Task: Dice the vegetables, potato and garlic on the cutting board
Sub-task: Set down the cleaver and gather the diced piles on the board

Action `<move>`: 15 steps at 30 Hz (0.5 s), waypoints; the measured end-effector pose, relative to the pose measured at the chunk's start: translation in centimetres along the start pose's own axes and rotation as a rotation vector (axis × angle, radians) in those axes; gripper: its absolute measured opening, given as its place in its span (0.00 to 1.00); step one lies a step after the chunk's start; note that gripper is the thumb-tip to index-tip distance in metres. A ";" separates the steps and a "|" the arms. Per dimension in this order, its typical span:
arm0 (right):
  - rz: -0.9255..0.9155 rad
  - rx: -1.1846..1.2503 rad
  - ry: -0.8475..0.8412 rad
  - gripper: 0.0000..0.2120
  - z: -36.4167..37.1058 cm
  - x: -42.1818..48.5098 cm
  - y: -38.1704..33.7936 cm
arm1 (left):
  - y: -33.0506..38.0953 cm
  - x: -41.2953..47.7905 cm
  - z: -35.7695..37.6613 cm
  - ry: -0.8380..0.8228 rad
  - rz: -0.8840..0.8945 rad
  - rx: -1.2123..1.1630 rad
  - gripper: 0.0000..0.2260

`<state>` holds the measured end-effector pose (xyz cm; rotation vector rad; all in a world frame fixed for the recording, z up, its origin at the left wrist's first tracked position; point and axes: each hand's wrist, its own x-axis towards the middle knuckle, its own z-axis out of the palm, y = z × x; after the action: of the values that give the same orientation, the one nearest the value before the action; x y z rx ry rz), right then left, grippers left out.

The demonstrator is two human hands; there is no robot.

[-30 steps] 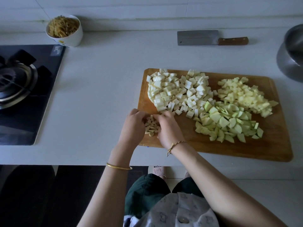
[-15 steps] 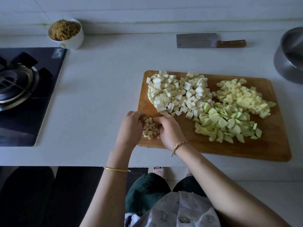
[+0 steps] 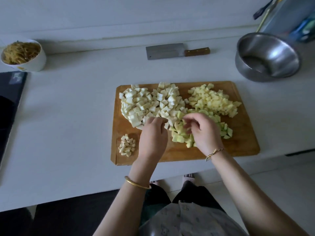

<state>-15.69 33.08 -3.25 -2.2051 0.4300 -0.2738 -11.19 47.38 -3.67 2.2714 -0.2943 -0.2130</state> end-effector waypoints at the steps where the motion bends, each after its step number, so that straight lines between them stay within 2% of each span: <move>1: -0.021 -0.060 0.050 0.15 -1.0 0.3 0.9 | 0.5 -0.2 1.0 -0.016 0.003 0.019 0.15; 6: -0.084 -0.183 0.176 0.15 -4.4 1.4 4.0 | 3.4 -0.1 4.5 -0.043 0.059 0.156 0.20; 11: 0.019 -0.207 0.309 0.14 -8.5 3.5 8.1 | 6.9 2.2 7.0 -0.010 0.083 0.151 0.20; 15: 0.177 -0.286 0.222 0.10 -10.5 5.5 11.4 | 8.9 4.7 9.4 -0.068 -0.030 0.289 0.13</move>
<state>-16.58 16.82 -5.47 -2.4033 0.8258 -0.3823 -10.23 33.60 -3.33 2.5595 -0.3449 -0.2788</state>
